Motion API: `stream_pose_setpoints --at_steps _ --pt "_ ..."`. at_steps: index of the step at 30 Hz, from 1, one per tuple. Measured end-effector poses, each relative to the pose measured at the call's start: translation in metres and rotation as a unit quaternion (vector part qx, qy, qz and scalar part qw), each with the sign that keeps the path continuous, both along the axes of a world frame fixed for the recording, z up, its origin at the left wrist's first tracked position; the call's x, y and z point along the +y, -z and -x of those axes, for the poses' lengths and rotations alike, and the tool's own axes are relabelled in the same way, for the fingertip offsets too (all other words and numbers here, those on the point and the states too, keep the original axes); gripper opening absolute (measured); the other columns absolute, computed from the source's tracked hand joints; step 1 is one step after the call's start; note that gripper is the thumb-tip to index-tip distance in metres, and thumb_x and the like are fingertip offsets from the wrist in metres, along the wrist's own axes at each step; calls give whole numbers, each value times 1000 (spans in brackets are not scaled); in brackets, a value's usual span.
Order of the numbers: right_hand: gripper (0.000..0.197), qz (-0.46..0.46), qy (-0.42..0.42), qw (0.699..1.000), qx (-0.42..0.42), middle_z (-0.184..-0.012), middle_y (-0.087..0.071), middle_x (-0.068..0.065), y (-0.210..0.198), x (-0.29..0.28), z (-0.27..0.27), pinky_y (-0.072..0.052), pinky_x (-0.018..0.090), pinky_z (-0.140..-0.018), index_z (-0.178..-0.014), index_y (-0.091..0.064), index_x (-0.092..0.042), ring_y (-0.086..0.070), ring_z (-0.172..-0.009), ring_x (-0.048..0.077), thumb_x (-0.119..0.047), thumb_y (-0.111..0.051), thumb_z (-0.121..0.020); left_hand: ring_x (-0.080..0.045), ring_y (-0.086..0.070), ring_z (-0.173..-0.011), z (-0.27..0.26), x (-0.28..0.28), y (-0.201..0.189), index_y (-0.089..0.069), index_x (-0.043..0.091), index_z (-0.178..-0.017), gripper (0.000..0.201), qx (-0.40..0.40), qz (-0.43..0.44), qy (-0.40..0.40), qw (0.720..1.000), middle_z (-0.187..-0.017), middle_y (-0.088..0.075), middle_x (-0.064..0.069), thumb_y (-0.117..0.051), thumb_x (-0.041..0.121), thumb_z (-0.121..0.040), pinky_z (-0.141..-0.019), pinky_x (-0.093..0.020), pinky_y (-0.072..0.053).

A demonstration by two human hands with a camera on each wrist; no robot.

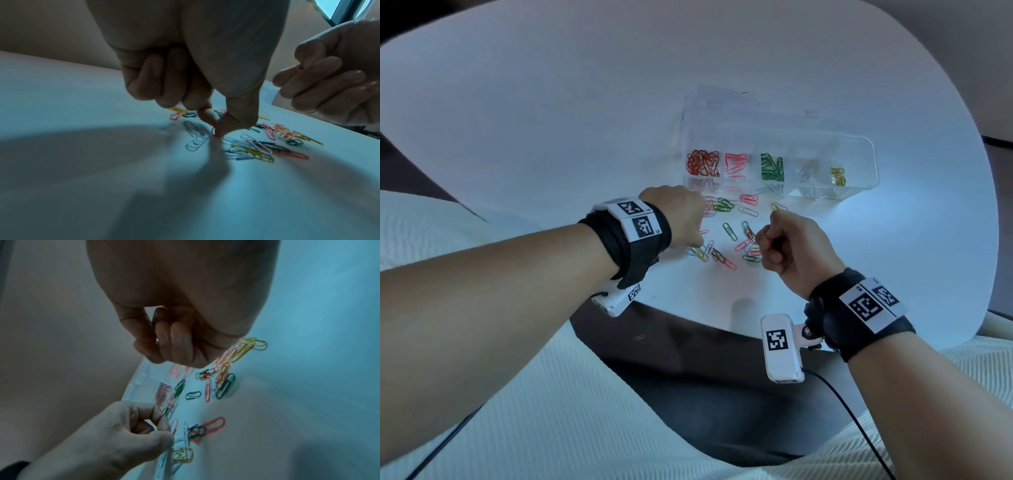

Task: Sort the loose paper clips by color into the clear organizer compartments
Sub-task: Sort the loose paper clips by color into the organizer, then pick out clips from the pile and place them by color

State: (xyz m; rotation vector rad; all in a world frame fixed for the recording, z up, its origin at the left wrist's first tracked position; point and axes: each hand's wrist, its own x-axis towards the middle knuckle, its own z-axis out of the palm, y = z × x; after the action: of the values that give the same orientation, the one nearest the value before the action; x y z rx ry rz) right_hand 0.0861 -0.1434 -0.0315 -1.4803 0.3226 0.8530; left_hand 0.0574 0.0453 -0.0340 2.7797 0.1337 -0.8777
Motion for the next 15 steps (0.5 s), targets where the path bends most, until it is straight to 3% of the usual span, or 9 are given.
stream_pose_setpoints --at_steps 4,7,9,11,15 --pt "22 -17 9 1000 5 -49 -32 5 -4 0 -1 -12 27 -47 -57 -27 -17 -18 -46 16 0 -32 -71 -23 -49 -64 4 -1 0 -51 15 -72 22 17 16 -14 1000 -75 -55 -1 -50 35 -81 -59 -28 -37" --pt "22 -31 14 999 15 -49 -21 0 -15 3 -5 -8 26 -48 -61 -28 -18 -10 -48 15 1 -26 -72 -19 -34 -53 -2 -4 -11 -34 18 -57 32 -3 142 -99 985 -59 -38 0 -47 24 -85 -50 -27 -28" --pt "23 -40 17 999 15 -50 -16 -3 -25 8 -10 -6 25 -48 -65 -26 -20 -7 -47 13 1 -24 -73 -13 -35 -46 -8 -4 -18 -37 19 -54 38 -3 236 -152 960 -53 -40 4 -48 12 -90 -44 -22 -31" --pt "22 -43 13 999 4 -50 -15 -5 -35 14 -15 -4 25 -48 -68 -25 -20 -8 -44 12 1 -23 -74 -12 -34 -38 -10 -3 -23 -43 16 -46 39 -13 343 -234 910 -44 -46 2 -48 -1 -81 -39 -18 -29" --pt "22 -12 10 1000 -18 -56 -21 -2 -45 32 -31 -12 24 -45 -78 -49 -14 -14 -46 13 -3 -31 -84 -14 -27 -35 -14 -1 -29 -33 19 -34 48 -62 491 -376 783 -39 -38 -6 -33 -11 -71 -41 -14 -21"
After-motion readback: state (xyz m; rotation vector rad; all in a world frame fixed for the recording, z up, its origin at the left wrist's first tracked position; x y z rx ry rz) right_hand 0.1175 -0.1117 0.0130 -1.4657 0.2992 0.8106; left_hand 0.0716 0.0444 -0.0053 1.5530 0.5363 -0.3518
